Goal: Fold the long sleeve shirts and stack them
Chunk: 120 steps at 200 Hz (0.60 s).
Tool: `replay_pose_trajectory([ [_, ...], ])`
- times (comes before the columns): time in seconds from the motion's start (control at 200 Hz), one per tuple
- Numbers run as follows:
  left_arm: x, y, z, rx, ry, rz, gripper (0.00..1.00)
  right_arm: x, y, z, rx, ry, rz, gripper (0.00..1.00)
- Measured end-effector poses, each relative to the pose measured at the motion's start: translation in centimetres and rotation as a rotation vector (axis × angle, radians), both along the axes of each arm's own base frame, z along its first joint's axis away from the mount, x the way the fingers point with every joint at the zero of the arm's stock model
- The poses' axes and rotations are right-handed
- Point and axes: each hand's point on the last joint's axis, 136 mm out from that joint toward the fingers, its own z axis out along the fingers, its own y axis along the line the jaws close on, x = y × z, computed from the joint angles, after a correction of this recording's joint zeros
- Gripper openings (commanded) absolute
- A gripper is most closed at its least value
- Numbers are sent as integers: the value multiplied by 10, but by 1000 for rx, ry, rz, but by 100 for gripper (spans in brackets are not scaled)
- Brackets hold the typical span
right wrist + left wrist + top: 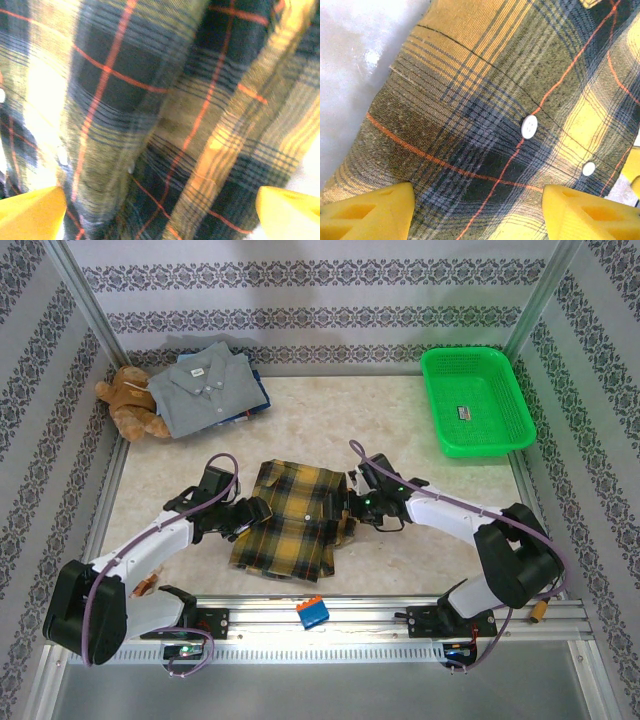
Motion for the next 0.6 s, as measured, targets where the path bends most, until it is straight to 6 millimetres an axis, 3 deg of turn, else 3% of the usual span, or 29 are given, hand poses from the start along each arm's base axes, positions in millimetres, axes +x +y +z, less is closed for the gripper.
replay_pose_trajectory([
  [0.205,-1,0,2,-2,-9,1,69,5,3,10,-19,-19,41,98],
  [0.6,-5,3,-3,6,-1,4,68,-8,-1,-14,-85,64,76,98],
])
